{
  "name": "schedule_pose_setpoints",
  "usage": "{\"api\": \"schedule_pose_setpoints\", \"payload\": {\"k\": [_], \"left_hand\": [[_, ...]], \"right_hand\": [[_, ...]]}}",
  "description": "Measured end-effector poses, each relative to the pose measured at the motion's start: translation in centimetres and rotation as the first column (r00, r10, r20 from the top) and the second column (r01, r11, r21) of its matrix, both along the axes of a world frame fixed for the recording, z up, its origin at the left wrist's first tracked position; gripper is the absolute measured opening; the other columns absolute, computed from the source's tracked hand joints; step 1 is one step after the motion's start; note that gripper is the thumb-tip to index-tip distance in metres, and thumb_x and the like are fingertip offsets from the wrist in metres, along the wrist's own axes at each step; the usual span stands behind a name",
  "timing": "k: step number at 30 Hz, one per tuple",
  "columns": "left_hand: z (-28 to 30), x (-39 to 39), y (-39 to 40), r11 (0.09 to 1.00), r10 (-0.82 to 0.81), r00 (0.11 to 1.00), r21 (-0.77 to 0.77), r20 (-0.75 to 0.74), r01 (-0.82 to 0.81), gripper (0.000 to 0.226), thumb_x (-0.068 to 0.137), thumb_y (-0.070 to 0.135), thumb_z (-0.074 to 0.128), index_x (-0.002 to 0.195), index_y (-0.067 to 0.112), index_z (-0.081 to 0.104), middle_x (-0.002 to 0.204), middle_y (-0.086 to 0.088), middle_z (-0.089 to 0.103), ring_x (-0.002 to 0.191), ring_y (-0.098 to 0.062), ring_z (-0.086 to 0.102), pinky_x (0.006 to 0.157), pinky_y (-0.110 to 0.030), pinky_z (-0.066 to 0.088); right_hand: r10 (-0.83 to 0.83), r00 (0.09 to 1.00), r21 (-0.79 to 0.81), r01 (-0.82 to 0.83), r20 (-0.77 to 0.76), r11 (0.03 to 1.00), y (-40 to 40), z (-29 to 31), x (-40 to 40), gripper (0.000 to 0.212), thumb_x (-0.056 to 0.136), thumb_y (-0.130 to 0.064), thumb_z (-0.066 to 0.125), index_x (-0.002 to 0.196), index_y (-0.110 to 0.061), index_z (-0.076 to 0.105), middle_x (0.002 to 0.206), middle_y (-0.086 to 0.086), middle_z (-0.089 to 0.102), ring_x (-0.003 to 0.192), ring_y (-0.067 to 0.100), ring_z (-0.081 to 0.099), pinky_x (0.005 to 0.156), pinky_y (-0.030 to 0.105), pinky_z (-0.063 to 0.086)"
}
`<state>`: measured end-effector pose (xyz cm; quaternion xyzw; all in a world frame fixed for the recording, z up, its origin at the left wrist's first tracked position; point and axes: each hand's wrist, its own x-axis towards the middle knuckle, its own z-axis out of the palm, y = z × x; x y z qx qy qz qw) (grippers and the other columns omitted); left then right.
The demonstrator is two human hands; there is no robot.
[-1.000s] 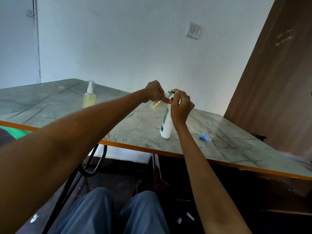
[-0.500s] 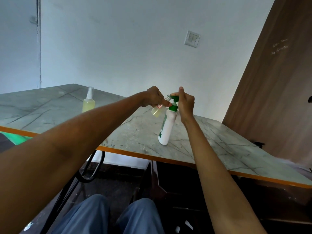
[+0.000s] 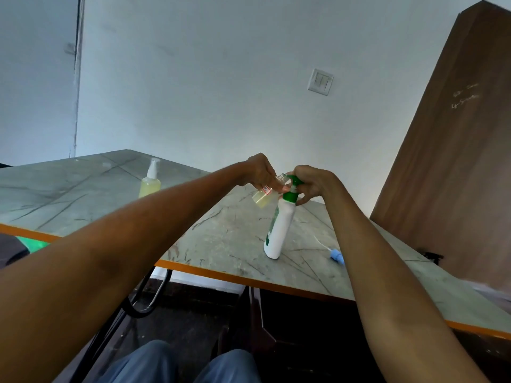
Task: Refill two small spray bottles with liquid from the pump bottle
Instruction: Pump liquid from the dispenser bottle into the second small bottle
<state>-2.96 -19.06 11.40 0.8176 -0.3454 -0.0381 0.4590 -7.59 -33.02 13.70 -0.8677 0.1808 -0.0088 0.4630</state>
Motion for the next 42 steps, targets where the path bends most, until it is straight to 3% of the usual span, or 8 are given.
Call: {"api": "schedule_pose_setpoints", "payload": {"k": [7, 12, 17, 25, 29, 33, 37, 42], "left_hand": [[0.2, 0.7, -0.1, 0.999, -0.02, 1.0, 0.051, 0.004, 0.02, 0.049, 0.07, 0.03, 0.078, 0.102, -0.006, 0.068, 0.092, -0.011, 0.066, 0.08, -0.019, 0.06, 0.066, -0.021, 0.051], [-0.3, 0.5, -0.2, 0.996, -0.028, 0.999, 0.085, 0.043, 0.024, 0.045, 0.067, 0.029, 0.081, 0.093, -0.006, 0.071, 0.071, -0.006, 0.062, 0.065, -0.013, 0.055, 0.061, -0.02, 0.046], [-1.0, 0.5, 0.1, 0.998, -0.043, 0.999, 0.041, 0.032, 0.041, 0.045, 0.068, 0.028, 0.081, 0.095, -0.006, 0.071, 0.074, -0.007, 0.062, 0.069, -0.014, 0.054, 0.067, -0.023, 0.046], [-0.3, 0.3, 0.2, 0.998, -0.047, 0.998, 0.041, 0.043, 0.045, 0.045, 0.069, 0.028, 0.08, 0.096, -0.006, 0.071, 0.077, -0.007, 0.062, 0.072, -0.015, 0.053, 0.066, -0.021, 0.044], [-0.8, 0.5, 0.1, 0.997, -0.047, 0.997, 0.055, 0.053, 0.045, 0.045, 0.066, 0.029, 0.082, 0.095, -0.004, 0.072, 0.086, -0.012, 0.065, 0.077, -0.016, 0.053, 0.069, -0.025, 0.045], [-1.1, 0.3, 0.1, 0.998, -0.04, 0.998, 0.043, 0.051, 0.038, 0.045, 0.067, 0.029, 0.081, 0.096, -0.004, 0.072, 0.093, -0.017, 0.068, 0.078, -0.016, 0.054, 0.071, -0.026, 0.044], [-0.7, 0.0, 0.3, 1.0, -0.021, 0.999, 0.016, 0.049, 0.02, 0.045, 0.067, 0.029, 0.081, 0.097, -0.004, 0.071, 0.086, -0.011, 0.065, 0.075, -0.016, 0.054, 0.064, -0.021, 0.044], [-0.2, 0.0, 0.2, 0.999, -0.022, 0.999, 0.032, 0.042, 0.021, 0.044, 0.067, 0.028, 0.081, 0.096, -0.003, 0.072, 0.088, -0.011, 0.066, 0.076, -0.018, 0.056, 0.062, -0.019, 0.046]], "right_hand": [[-0.031, 0.998, -0.154, 0.021, -0.059, 0.988, 1.0, 0.6, 0.4, 0.025, 0.098, -0.013, 0.026, 0.097, -0.004, 0.05, 0.095, 0.016, 0.06, 0.095, 0.028, 0.057, 0.09, 0.053, 0.047], [-0.052, 0.997, -0.151, 0.044, -0.053, 0.988, 1.0, -0.6, 0.1, 0.03, 0.098, -0.014, 0.024, 0.096, 0.0, 0.051, 0.115, 0.02, 0.056, 0.114, 0.034, 0.052, 0.097, 0.057, 0.042], [-0.047, 0.998, -0.173, 0.039, -0.044, 0.984, 1.2, -0.8, -0.2, 0.035, 0.097, -0.012, 0.032, 0.126, 0.003, 0.047, 0.133, 0.022, 0.05, 0.124, 0.036, 0.047, 0.097, 0.052, 0.042], [-0.044, 0.996, -0.233, 0.025, -0.077, 0.972, 1.3, 0.3, -0.2, 0.029, 0.099, -0.013, 0.027, 0.083, -0.002, 0.048, 0.089, 0.016, 0.059, 0.102, 0.029, 0.054, 0.092, 0.053, 0.043], [-0.02, 0.996, -0.166, 0.004, -0.09, 0.986, 1.4, -0.6, -0.6, 0.019, 0.097, -0.013, 0.035, 0.103, -0.003, 0.051, 0.117, 0.014, 0.054, 0.116, 0.031, 0.05, 0.104, 0.048, 0.039], [-0.045, 0.996, -0.136, 0.035, -0.071, 0.99, 1.4, -0.9, -0.7, 0.038, 0.099, -0.015, 0.027, 0.13, 0.002, 0.042, 0.137, 0.02, 0.045, 0.126, 0.035, 0.044, 0.101, 0.056, 0.036], [-0.025, 0.997, -0.139, 0.015, -0.07, 0.99, 1.6, -0.2, -0.6, 0.034, 0.098, -0.012, 0.021, 0.105, -0.002, 0.053, 0.132, 0.02, 0.052, 0.125, 0.033, 0.046, 0.098, 0.059, 0.035], [-0.06, 0.996, -0.135, 0.052, -0.061, 0.989, 1.3, -0.3, -0.4, 0.035, 0.099, -0.016, 0.022, 0.1, -0.001, 0.053, 0.128, 0.019, 0.053, 0.125, 0.032, 0.046, 0.099, 0.059, 0.034]]}}
